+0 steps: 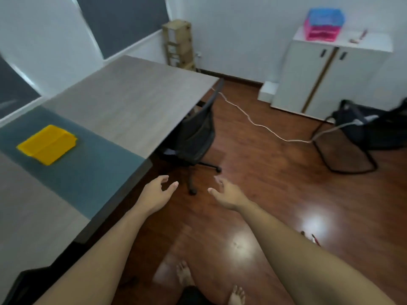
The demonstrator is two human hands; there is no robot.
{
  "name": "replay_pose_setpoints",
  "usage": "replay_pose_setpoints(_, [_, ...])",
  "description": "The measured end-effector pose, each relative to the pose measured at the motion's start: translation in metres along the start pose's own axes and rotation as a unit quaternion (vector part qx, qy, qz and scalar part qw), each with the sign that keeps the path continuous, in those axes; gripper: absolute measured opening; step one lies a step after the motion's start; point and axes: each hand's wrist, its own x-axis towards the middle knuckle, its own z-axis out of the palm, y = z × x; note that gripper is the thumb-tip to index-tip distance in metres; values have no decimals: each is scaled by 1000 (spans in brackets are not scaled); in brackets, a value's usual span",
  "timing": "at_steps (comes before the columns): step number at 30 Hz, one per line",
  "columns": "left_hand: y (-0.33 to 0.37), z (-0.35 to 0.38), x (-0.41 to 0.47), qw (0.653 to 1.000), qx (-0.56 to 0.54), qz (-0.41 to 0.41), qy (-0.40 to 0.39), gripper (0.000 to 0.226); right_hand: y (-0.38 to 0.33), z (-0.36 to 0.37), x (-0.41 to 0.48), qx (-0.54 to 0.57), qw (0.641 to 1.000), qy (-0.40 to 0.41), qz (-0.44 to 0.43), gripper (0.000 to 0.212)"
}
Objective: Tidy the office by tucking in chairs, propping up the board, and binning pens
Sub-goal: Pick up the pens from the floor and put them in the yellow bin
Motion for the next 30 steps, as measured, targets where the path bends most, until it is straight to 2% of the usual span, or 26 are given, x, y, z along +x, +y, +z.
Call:
replay_pose_setpoints(9, [120,93,69,981,49,124,-137,70,131,-70,-66,81,975,120,169,92])
replay_pose_setpoints(14, [178,149,106,951,83,194,-225,74,194,-85,-106,132,929,204,280,99])
replay_pose_setpoints(19, [229,208,120,910,141,242,-307,77,227,-98,-159,139,892,260,344,76])
replay_pose_setpoints(25, [285,274,114,879,161,285,-346,71,279,-115,-196,172,854,291,396,67])
replay_pose_setpoints(30, [330,331,110,879,164,283,-346,65,342,-152,-202,190,847,290,403,75])
